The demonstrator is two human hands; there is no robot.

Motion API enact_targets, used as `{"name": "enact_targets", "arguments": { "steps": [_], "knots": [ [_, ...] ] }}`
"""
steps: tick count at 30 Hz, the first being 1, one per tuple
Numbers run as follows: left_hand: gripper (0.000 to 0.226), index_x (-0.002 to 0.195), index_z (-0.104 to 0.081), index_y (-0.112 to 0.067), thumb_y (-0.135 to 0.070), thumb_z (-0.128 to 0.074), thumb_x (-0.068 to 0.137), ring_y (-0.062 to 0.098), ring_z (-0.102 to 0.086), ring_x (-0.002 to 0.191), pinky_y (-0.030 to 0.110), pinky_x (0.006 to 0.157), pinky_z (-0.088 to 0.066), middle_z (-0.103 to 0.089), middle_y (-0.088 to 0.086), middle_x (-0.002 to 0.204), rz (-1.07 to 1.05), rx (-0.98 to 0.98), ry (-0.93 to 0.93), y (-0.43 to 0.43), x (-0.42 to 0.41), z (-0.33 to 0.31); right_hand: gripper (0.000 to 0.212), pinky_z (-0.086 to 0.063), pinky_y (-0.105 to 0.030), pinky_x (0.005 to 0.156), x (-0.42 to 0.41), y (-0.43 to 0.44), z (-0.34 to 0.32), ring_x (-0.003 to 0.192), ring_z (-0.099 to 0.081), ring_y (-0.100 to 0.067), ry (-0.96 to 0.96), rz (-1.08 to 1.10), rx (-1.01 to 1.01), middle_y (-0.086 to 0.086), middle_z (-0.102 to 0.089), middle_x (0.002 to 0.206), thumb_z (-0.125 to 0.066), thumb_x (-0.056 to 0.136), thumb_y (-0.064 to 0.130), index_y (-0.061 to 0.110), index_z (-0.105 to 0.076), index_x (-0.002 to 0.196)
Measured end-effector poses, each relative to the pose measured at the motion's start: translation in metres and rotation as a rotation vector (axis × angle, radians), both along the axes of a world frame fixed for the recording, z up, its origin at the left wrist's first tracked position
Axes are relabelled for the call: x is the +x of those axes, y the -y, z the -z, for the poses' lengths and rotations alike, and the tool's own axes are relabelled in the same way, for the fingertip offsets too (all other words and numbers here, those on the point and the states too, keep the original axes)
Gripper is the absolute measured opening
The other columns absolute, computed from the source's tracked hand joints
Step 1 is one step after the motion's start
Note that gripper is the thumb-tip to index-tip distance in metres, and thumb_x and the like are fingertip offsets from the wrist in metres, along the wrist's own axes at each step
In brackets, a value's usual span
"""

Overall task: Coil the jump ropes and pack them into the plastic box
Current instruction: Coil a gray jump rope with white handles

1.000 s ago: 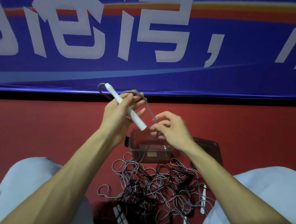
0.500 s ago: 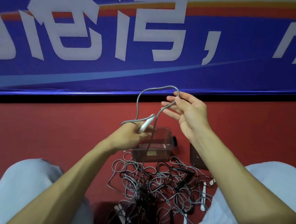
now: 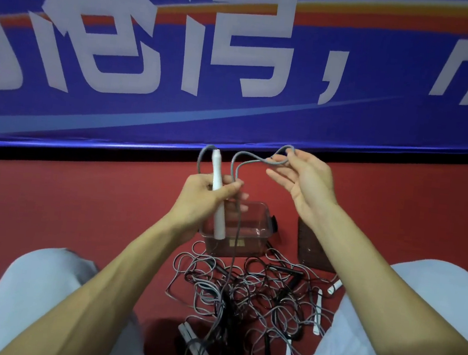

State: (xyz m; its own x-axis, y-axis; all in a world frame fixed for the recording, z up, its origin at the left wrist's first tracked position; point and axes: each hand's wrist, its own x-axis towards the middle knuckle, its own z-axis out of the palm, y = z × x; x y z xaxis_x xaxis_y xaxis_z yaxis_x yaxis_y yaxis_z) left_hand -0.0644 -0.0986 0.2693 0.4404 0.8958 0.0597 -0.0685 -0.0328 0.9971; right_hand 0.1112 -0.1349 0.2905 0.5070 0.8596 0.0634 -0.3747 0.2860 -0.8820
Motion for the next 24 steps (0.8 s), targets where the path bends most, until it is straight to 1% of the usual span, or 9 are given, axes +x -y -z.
{"name": "enact_targets", "arguments": {
  "steps": [3,6,8,10,13,14,17,20,24],
  "knots": [
    [0.011,0.099,-0.064,0.0,-0.009,-0.06,0.094,0.031,-0.074,0.079,0.03,0.063,-0.06,-0.074,0.016,0.088,-0.05,-0.1,0.193,0.0,-0.003,-0.011,0.013,-0.061,-0.033,0.066,-0.01,0.0,0.005,0.079,-0.071,-0.025,0.189,-0.014,-0.097,-0.017,-0.067,0.094,-0.052,0.099,0.013,0.002,-0.057,0.105],
    [0.016,0.107,-0.063,0.0,-0.009,-0.056,0.097,0.03,-0.074,0.087,0.036,0.076,-0.062,-0.075,0.016,0.096,-0.076,-0.186,0.342,-0.001,-0.008,-0.02,0.012,-0.06,-0.031,0.064,-0.02,0.001,0.011,0.071,-0.067,-0.019,0.412,-0.115,-0.19,-0.013,-0.067,0.092,-0.052,0.099,0.011,0.004,-0.06,0.104],
    [0.016,0.108,-0.061,0.001,-0.009,-0.054,0.098,0.033,-0.073,0.093,0.038,0.079,-0.061,-0.073,0.018,0.101,-0.087,-0.21,0.431,-0.002,-0.011,-0.024,0.015,-0.059,-0.03,0.069,-0.024,0.001,0.016,0.073,-0.066,-0.015,0.582,-0.245,-0.246,-0.008,-0.068,0.089,-0.05,0.096,0.0,0.007,-0.062,0.101],
    [0.011,0.103,-0.059,-0.001,-0.009,-0.054,0.097,0.035,-0.072,0.092,0.037,0.077,-0.061,-0.074,0.019,0.098,-0.086,-0.225,0.536,-0.002,-0.013,-0.028,0.028,-0.057,-0.027,0.073,-0.027,0.002,0.021,0.079,-0.065,-0.012,0.728,-0.417,-0.275,-0.008,-0.068,0.094,-0.049,0.09,-0.012,0.01,-0.061,0.102],
    [0.008,0.102,-0.056,-0.005,-0.011,-0.052,0.099,0.033,-0.073,0.089,0.035,0.075,-0.061,-0.075,0.016,0.093,-0.066,-0.266,0.686,-0.004,-0.017,-0.033,0.026,-0.05,-0.014,0.066,-0.032,0.006,0.027,0.074,-0.063,0.001,0.846,-0.64,-0.289,0.0,-0.067,0.091,-0.055,0.089,-0.012,0.011,-0.062,0.1],
    [0.008,0.102,-0.057,-0.005,-0.011,-0.051,0.099,0.033,-0.073,0.089,0.035,0.075,-0.061,-0.075,0.015,0.094,-0.058,-0.292,0.738,-0.004,-0.018,-0.033,0.022,-0.051,-0.014,0.066,-0.034,0.007,0.028,0.074,-0.064,0.002,0.871,-0.646,-0.279,0.001,-0.067,0.09,-0.058,0.09,-0.008,0.013,-0.062,0.097],
    [0.009,0.101,-0.058,-0.005,-0.009,-0.051,0.1,0.032,-0.073,0.091,0.035,0.075,-0.061,-0.074,0.017,0.097,-0.049,-0.38,0.85,-0.008,-0.021,-0.032,0.021,-0.059,-0.032,0.077,-0.034,0.001,0.033,0.084,-0.069,-0.014,0.949,-0.487,-0.224,-0.006,-0.071,0.089,-0.061,0.091,-0.001,0.02,-0.062,0.086],
    [0.014,0.109,-0.056,-0.003,-0.013,-0.052,0.1,0.031,-0.072,0.098,0.032,0.075,-0.061,-0.071,0.02,0.109,-0.098,-0.354,0.74,-0.015,-0.019,-0.028,0.024,-0.059,-0.037,0.079,-0.033,-0.001,0.035,0.078,-0.073,-0.019,1.0,-0.281,-0.216,-0.006,-0.074,0.081,-0.061,0.09,0.002,0.025,-0.063,0.083],
    [0.019,0.109,-0.058,-0.007,-0.023,-0.05,0.101,0.029,-0.07,0.096,0.035,0.083,-0.059,-0.07,0.016,0.112,-0.152,-0.181,0.329,-0.018,-0.014,-0.013,0.026,-0.061,-0.039,0.066,-0.03,-0.002,0.031,0.075,-0.073,-0.029,0.76,-0.179,-0.169,-0.011,-0.07,0.081,-0.053,0.093,-0.003,0.023,-0.06,0.092]
  ]
}}
